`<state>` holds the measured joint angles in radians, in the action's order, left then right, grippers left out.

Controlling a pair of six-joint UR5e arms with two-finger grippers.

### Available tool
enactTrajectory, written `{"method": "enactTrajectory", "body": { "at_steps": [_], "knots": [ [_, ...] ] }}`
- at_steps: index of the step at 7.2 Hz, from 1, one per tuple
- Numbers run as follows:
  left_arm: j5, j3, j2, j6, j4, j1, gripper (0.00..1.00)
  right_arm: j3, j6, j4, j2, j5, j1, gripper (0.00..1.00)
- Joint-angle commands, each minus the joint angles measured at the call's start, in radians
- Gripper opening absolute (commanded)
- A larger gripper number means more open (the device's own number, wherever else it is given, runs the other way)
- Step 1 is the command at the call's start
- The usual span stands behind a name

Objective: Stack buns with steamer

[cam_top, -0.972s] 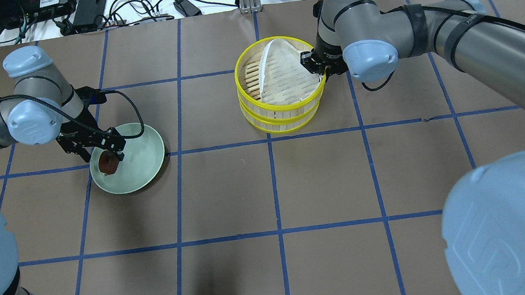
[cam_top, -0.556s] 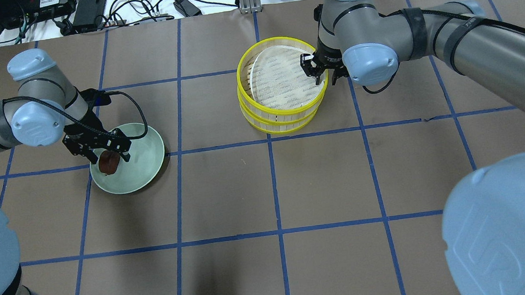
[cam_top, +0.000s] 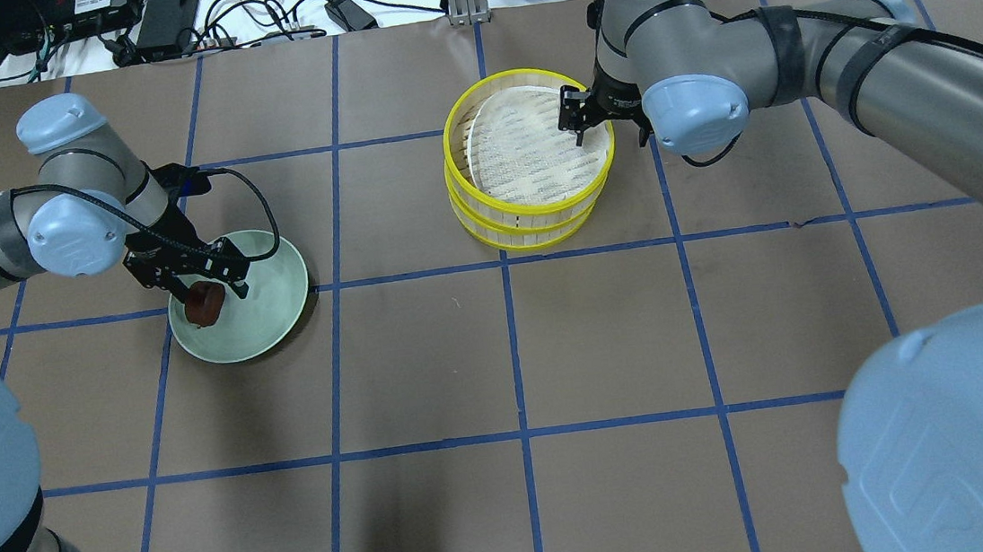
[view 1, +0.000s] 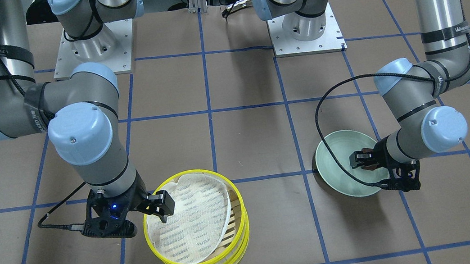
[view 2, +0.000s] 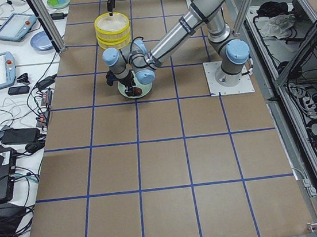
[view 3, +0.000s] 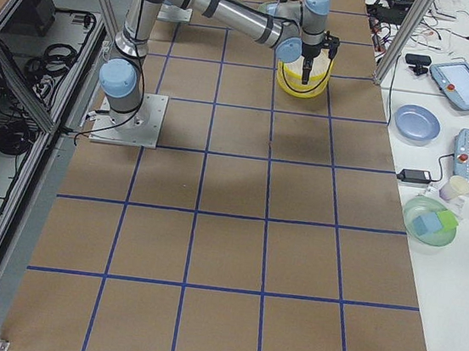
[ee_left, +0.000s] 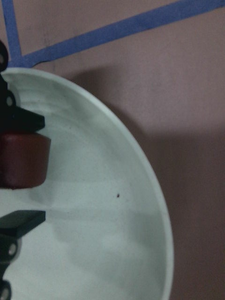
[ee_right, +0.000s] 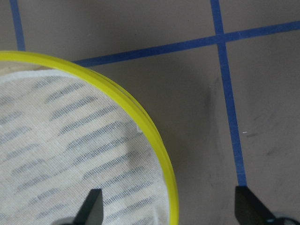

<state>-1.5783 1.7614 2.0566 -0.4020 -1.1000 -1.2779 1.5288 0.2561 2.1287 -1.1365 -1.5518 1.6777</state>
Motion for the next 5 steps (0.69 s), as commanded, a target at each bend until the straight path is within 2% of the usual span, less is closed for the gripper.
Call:
{"method": "enactTrajectory", "body": {
  "at_steps": [1,2,3,5],
  "knots": [
    [0.006,-0.014,-0.016,0.009,0.034,0.0,0.0,-0.105,-0.125,-0.248,-0.114,0.002,-0.016,1.0],
    [0.07,-0.022,-0.036,0.067,0.095,-0.017,0.0,-0.096,-0.237,-0.392,-0.212,-0.013,-0.026,1.0],
    [0.084,-0.043,-0.065,0.148,0.097,-0.059,0.0,-0.098,-0.317,-0.43,-0.282,0.002,-0.045,1.0],
    [0.092,-0.136,-0.111,0.455,0.104,-0.209,0.0,-0.098,-0.376,-0.396,-0.298,0.006,-0.055,1.0]
  ]
}}
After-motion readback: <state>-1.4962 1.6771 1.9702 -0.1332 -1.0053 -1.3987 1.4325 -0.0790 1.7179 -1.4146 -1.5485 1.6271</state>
